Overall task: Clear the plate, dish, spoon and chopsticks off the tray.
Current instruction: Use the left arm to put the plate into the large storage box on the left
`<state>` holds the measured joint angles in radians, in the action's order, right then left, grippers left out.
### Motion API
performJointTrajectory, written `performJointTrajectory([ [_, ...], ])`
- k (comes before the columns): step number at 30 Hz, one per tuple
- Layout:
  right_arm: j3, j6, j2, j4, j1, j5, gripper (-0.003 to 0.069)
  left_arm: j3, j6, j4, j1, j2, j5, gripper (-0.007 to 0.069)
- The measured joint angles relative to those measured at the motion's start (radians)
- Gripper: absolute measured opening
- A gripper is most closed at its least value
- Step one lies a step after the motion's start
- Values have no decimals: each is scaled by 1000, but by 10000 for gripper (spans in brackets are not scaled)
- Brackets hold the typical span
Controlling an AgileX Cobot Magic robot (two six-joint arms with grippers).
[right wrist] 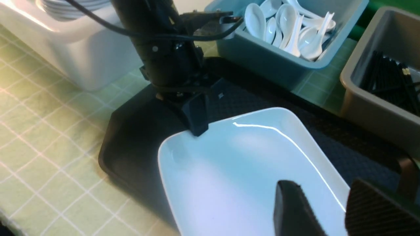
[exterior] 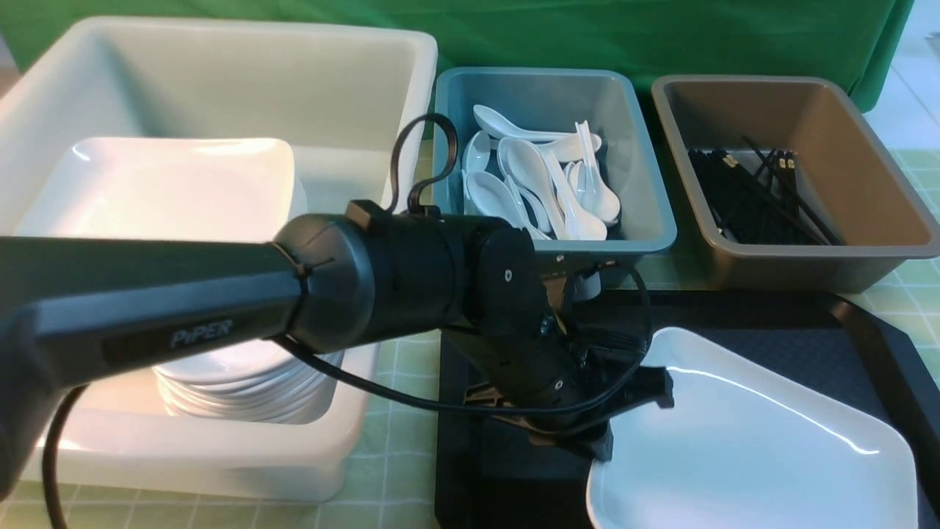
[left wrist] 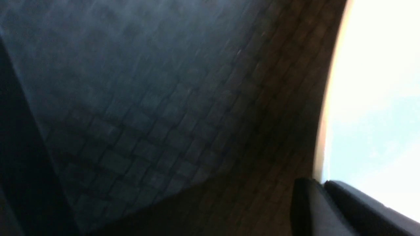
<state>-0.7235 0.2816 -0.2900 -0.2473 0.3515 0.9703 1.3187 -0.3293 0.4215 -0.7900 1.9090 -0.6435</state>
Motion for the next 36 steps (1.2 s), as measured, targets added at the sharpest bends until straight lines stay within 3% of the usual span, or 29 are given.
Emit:
performJointTrajectory([
  [14, 0, -1, 0, 0, 0, 1, 239, 0, 26, -6, 2, 16, -103, 8],
  [21, 0, -1, 0, 0, 0, 1, 239, 0, -2, -88, 2, 16, -114, 8],
  [28, 0, -7, 0, 0, 0, 10, 239, 0, 15, -42, 2, 16, -94, 8],
  [33, 2, -230, -62, 50, 0, 185, 239, 0, 29, -11, 7, 13, -82, 8],
  [36, 30, -288, -134, 112, 0, 220, 227, 0, 38, -8, 8, 12, -83, 8],
])
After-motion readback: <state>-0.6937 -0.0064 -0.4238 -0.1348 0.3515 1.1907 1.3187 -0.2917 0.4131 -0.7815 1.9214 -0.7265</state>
